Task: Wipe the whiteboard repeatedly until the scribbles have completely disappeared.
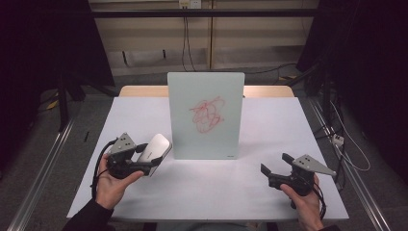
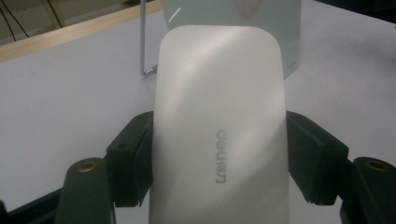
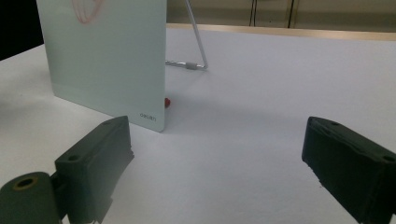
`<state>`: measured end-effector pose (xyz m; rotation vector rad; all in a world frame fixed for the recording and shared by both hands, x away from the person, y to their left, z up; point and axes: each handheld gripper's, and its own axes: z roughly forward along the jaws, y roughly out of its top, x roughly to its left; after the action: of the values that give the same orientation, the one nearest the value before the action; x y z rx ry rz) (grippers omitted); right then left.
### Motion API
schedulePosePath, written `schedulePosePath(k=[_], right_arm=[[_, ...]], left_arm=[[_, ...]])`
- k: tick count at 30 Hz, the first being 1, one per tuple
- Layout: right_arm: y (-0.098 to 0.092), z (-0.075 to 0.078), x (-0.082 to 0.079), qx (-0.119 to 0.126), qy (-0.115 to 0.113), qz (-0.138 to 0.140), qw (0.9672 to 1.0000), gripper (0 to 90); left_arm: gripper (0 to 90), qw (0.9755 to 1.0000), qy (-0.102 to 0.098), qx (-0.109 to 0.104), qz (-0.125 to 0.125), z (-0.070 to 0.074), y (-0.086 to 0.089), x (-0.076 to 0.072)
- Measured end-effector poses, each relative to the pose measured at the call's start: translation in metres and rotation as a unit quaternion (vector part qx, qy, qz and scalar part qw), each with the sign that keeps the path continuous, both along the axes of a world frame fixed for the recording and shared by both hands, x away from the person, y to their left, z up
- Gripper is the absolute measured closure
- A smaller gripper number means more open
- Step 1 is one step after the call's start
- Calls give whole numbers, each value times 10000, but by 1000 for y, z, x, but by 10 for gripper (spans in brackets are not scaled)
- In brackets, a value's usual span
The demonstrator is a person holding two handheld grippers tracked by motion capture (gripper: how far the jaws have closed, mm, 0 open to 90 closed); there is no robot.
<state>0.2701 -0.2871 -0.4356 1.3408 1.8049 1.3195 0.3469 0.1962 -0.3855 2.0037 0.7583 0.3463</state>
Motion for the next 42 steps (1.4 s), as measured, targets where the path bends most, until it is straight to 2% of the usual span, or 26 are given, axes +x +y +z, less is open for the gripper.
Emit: schedulePosePath(k=[5,7,9,10,13,15,18,21,23,34,40,42], right_arm=[[0,0,1,5,-16,51,10000,83],[-1,0,1,11,-11,60,10000,83],[-1,0,1,24,-13,55,10000,83],[-1,0,0,20,-17,59,10000,83],[0,0,0,8,-27,78,10000,83],[0,0,0,-10,-26,89,10000,82],[-1,0,-1,7,-24,73,10000,82],[-1,0,-1,7,-26,77,10000,83],[0,0,-1,-1,-25,99,9999,82],[0,0,0,-14,-24,103,9999,82],[0,0,0,-12,-25,105,9999,82],[0,0,0,-10,-23,105,9999,82]], left_arm=[[311,9996,-246,-129,-62,8,-6,-5],[311,9995,-251,-185,-44,11,-9,-5],[311,9994,-305,-178,-62,13,-10,-5],[311,9988,-442,-193,-76,16,-14,-5],[311,9983,-527,-212,-86,20,-17,-6],[311,9976,-651,-204,-62,21,-26,-5],[311,9975,-670,-228,-68,22,-32,-4],[311,9967,-769,-221,-135,26,-40,-4],[311,9953,-911,-246,-207,31,-47,-3],[311,9931,-1125,-194,-252,46,-64,9],[311,9895,-1417,-183,-219,58,-78,14],[311,9890,-1447,-206,-233,60,-82,17]])
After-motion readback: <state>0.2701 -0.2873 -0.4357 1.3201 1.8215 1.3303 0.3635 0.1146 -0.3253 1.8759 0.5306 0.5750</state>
